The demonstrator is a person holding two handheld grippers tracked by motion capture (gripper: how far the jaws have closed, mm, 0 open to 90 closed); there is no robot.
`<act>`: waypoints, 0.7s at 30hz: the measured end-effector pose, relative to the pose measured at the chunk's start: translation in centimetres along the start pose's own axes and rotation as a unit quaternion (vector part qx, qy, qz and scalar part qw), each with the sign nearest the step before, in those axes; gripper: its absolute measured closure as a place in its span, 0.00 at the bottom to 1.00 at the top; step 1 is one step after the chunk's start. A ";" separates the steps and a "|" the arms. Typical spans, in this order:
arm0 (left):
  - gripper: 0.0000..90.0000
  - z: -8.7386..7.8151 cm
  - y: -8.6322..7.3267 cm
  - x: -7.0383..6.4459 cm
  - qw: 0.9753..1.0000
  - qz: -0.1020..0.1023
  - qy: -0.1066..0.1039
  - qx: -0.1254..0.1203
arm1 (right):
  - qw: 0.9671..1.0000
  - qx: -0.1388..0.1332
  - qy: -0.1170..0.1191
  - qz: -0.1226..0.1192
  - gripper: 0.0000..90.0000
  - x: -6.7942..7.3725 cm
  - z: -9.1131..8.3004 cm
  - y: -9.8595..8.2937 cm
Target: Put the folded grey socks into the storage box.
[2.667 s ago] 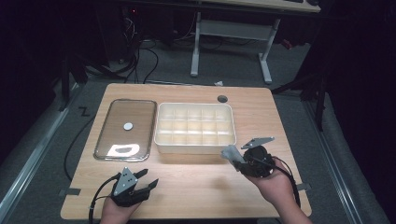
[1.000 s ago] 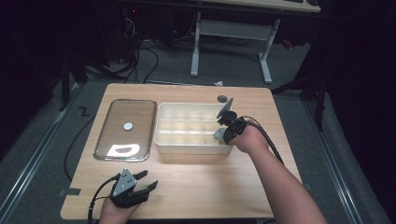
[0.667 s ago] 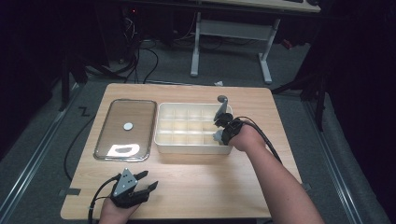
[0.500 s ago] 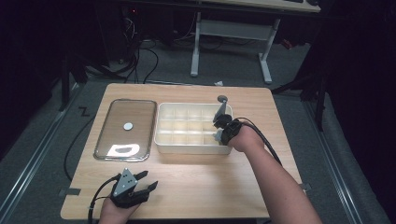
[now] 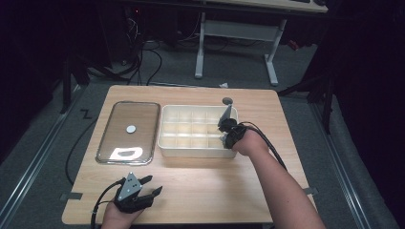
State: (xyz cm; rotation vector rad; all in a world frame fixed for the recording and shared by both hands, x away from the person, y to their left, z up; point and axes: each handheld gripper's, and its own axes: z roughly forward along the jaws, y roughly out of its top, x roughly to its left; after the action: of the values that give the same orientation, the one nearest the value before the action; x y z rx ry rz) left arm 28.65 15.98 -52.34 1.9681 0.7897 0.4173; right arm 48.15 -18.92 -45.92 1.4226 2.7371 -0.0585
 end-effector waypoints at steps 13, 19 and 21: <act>0.49 0.1 -0.1 0.0 1.000 -0.001 -0.001 0.005 | 1.000 -0.005 0.011 0.001 0.80 -0.2 0.3 -0.1; 0.49 0.1 -0.1 0.0 1.000 -0.001 -0.002 0.011 | 1.000 -0.005 0.007 -0.003 0.79 -0.1 0.4 0.0; 0.49 0.2 -0.1 0.0 1.000 -0.002 -0.002 0.011 | 1.000 -0.005 0.007 -0.002 0.78 -0.1 0.3 0.0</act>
State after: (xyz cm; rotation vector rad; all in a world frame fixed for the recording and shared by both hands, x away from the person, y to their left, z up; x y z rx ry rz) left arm 28.75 15.90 -52.49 1.9879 0.7989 0.4044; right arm 48.23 -19.05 -46.25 1.4189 2.7478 -0.0338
